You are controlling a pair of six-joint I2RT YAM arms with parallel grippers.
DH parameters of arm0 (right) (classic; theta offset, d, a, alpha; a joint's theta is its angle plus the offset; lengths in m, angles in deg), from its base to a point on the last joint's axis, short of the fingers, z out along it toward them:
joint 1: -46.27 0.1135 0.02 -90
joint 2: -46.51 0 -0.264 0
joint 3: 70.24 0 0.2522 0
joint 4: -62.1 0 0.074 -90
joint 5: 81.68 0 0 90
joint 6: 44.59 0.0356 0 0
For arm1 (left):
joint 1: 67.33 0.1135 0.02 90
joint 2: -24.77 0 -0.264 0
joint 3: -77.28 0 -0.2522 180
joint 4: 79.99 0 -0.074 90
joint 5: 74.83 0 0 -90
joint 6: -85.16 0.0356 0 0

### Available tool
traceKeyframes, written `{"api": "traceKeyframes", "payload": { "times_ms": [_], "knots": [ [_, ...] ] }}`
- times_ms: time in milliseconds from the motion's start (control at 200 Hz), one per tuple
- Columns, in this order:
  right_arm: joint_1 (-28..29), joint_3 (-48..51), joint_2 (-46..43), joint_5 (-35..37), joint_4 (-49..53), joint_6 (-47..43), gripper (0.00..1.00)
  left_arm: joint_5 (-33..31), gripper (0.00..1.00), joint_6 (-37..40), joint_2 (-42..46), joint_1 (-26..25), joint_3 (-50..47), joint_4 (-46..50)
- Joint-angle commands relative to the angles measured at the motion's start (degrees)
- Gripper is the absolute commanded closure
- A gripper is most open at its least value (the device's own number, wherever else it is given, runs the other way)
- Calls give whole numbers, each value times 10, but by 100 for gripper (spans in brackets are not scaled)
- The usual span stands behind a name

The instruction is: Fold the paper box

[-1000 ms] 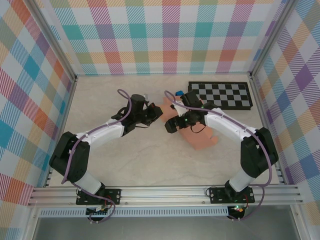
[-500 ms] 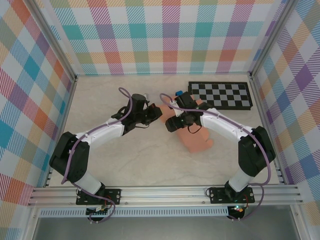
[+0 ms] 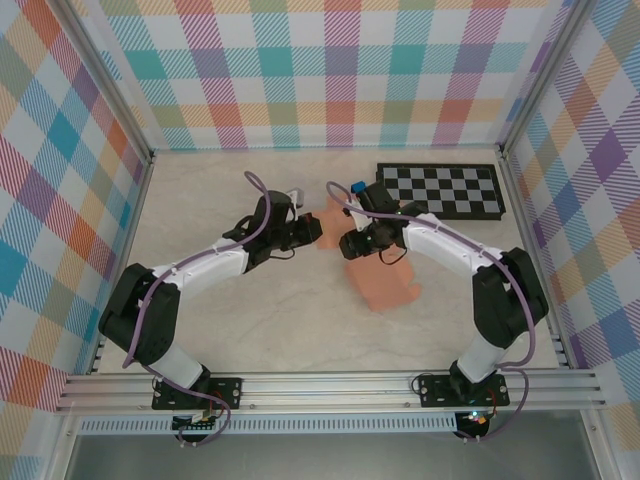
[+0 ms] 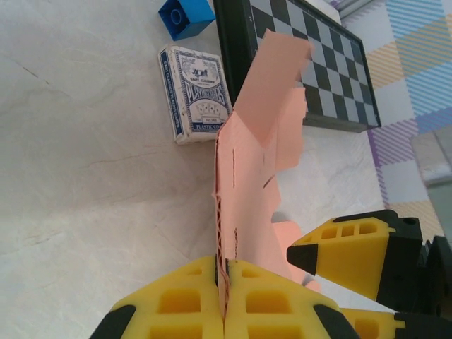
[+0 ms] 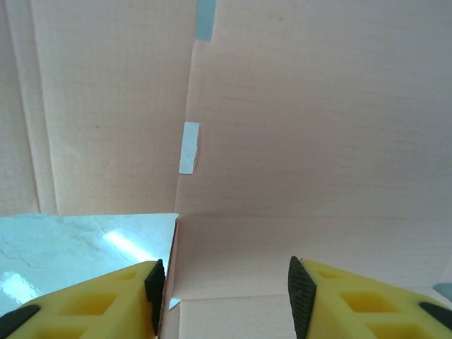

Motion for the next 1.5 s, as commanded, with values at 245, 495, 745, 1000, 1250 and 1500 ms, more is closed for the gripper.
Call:
{"api": "traceKeyframes", "payload": {
  "times_ms": [245, 495, 745, 1000, 1250, 1500],
  "knots": [
    [-25, 44, 30, -43, -41, 53, 50, 57, 100, 195, -36, -7, -44, -127],
    [-33, 67, 39, -51, -55, 99, 50, 67, 100, 293, -79, -10, -95, -241],
    [-50, 127, -2, -61, -100, 159, 50, 67, 100, 368, -122, -22, -125, -371],
    [-50, 177, -53, -35, -125, 208, 49, 12, 100, 361, -155, -40, -146, -476],
    [-51, 198, -61, -26, -114, 230, 52, -47, 100, 364, -157, -52, -155, -499],
    [-36, 162, -61, -2, -65, 256, 55, -98, 100, 314, -152, -67, -178, -521]
  ]
}}
